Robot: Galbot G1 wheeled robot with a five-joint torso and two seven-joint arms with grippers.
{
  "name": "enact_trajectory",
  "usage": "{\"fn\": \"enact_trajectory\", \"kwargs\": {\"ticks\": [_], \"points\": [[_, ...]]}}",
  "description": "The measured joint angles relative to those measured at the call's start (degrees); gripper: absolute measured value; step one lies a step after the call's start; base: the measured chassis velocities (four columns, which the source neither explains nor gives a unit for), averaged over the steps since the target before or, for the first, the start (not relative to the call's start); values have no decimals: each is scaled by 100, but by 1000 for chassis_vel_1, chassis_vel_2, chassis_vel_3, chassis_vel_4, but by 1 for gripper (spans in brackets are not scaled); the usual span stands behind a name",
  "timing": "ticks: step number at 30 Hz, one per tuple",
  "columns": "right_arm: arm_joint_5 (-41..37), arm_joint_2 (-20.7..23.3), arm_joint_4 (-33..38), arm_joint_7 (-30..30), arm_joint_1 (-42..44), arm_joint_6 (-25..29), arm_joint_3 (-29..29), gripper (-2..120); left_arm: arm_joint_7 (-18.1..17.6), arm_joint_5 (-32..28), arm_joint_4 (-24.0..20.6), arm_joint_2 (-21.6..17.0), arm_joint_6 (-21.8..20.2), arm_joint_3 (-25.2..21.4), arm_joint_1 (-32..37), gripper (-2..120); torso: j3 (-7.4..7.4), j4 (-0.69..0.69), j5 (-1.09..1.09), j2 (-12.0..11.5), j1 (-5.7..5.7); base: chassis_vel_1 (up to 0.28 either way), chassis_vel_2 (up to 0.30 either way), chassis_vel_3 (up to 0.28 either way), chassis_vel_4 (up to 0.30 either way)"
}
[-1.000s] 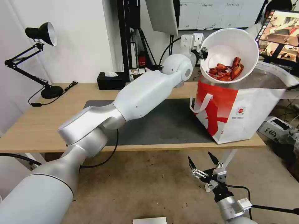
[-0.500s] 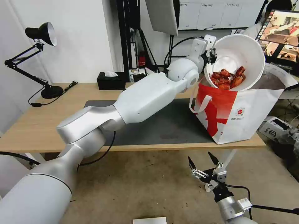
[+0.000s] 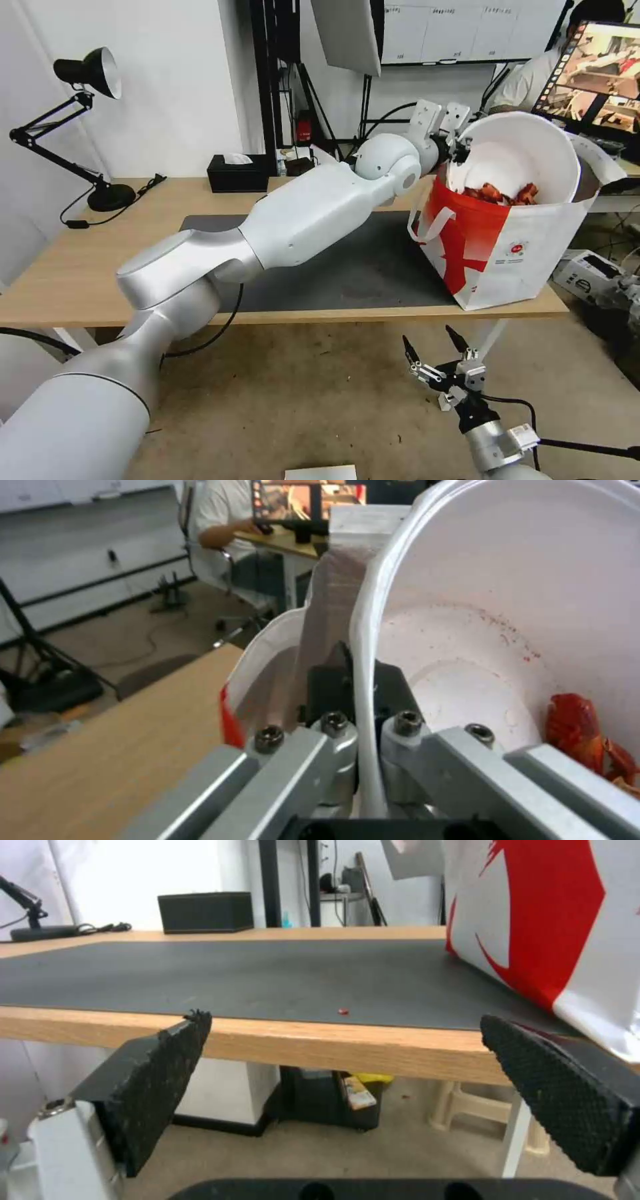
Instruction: Pick up the trash from the table and place it into the takeout bag.
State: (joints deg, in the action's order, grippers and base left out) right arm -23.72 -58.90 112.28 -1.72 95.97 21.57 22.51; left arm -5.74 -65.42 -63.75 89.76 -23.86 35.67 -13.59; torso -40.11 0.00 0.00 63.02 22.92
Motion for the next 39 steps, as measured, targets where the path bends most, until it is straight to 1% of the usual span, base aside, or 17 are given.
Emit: {"fn": "enact_trajectory", "kwargs": {"ticks": [7, 14, 16, 18, 19, 22, 23, 25, 26, 29, 30, 32, 33, 34, 37, 38, 39], "points": [[0, 0, 0, 0, 0, 0, 0, 100, 95, -48, 167, 106, -42, 1, -7, 0, 0, 0, 0, 0, 0, 0, 0, 0, 0], [0, 0, 0, 0, 0, 0, 0, 100, 111, 8, 181, 100, -62, 100, -3, 0, 0, 0, 0, 0, 0, 0, 0, 0, 0], [0, 0, 0, 0, 0, 0, 0, 100, 111, 25, 183, 96, -71, 115, -3, 3, 0, 0, 0, 0, 0, 0, 0, 0, 0], [0, 0, 0, 0, 0, 0, 0, 100, 111, 61, 186, 90, -120, 134, -2, 12, 0, 0, 0, 0, 0, 0, 0, 0, 0], [0, 0, 0, 0, 0, 0, 0, 100, 111, 61, 186, 90, -120, 134, -2, 12, 0, 0, 0, 0, 0, 0, 0, 0, 0], [0, 0, 0, 0, 0, 0, 0, 100, 112, 28, 157, 82, -243, 142, -2, 27, 0, 0, 0, 0, 0, 0, 0, 0, 0], [0, 0, 0, 0, 0, 0, 0, 100, 112, 28, 157, 82, -243, 142, -2, 27, 0, 0, 0, 0, 0, 0, 0, 0, 0], [0, 0, 0, 0, 0, 0, 0, 100, 112, -2, 144, 88, -283, 142, -1, 39, 0, 0, 0, 0, 0, 0, 0, 0, 0], [0, 0, 0, 0, 0, 0, 0, 100, 112, -2, 144, 88, -283, 142, -1, 39, 0, 0, 0, 0, 0, 0, 0, 0, 0], [0, 0, 0, 0, 0, 0, 0, 100, 111, -5, 146, 102, -287, 142, 15, 52, 0, 0, 0, 0, 0, 0, 0, 0, 0], [0, 0, 0, 0, 0, 0, 0, 100, 111, -5, 146, 102, -287, 142, 15, 52, 0, 0, 0, 0, 0, 0, 0, 0, 0], [0, 0, 0, 0, 0, 0, 0, 100, 110, -5, 144, 102, -288, 141, 23, 59, 0, 0, 0, 0, 0, 0, 0, 0, 0], [0, 0, 0, 0, 0, 0, 0, 100, 103, -6, 120, 82, -288, 114, 34, 67, 0, 0, 0, 0, 0, 0, 0, 0, 0], [0, 0, 0, 0, 0, 0, 0, 100, 103, -6, 120, 82, -288, 114, 34, 67, 0, 0, 0, 0, 0, 0, 0, 0, 0], [0, 0, 0, 0, 0, 0, 0, 100, 95, -10, 67, 10, -280, 66, 38, 82, 0, 0, 0, 0, 0, 0, 0, 0, 0], [0, 0, 0, 0, 0, 0, 0, 100, 95, -10, 67, 10, -280, 66, 38, 82, 0, 0, 0, 0, 0, 0, 0, 0, 0], [0, 0, 0, 0, 0, 0, 0, 100, 91, -10, 43, -18, -268, 48, 43, 87, 0, 0, 0, 0, 0, 0, 0, 0, 0]]}}
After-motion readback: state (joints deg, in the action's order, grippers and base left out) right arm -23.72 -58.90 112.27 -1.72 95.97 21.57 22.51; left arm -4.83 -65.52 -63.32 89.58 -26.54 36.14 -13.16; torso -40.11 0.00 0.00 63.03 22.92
